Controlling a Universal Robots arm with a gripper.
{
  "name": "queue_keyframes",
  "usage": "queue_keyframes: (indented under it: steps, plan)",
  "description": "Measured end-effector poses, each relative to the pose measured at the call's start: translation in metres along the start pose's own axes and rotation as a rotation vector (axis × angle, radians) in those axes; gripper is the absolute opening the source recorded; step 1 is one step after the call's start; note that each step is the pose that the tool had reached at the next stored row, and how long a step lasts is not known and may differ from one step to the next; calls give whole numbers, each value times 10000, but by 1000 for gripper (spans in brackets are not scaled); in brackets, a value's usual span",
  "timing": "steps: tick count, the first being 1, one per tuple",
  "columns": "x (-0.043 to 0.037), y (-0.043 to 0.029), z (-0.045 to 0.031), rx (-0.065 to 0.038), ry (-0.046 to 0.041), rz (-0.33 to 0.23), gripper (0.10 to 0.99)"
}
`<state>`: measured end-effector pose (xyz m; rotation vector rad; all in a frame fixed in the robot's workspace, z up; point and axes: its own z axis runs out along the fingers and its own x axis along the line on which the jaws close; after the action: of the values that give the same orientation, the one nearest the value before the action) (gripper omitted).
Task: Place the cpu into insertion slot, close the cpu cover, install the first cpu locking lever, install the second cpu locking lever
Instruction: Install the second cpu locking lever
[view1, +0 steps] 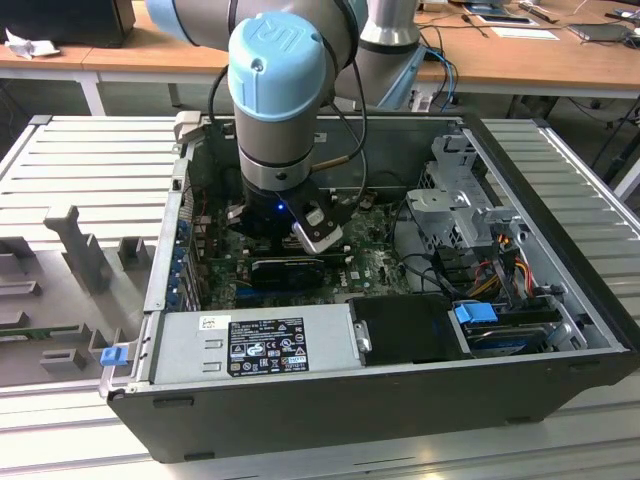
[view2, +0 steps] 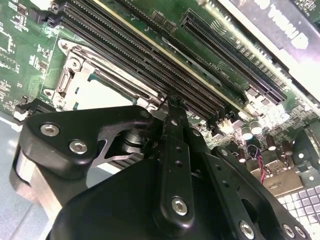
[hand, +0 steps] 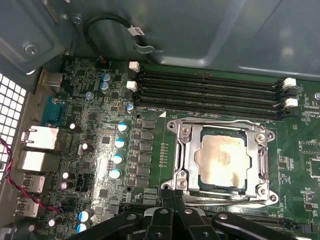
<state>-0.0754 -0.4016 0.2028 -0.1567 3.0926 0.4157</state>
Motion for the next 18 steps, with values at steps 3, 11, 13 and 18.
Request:
queue_keyframes:
  steps: [3, 11, 13, 18]
  plan:
    - [1, -5, 13, -78, -9, 1, 106]
    - [3, -23, 64, -534, -54, 3, 106]
    - [3, -26, 77, -637, -64, 3, 106]
    - [4, -31, 73, -705, -73, 4, 106]
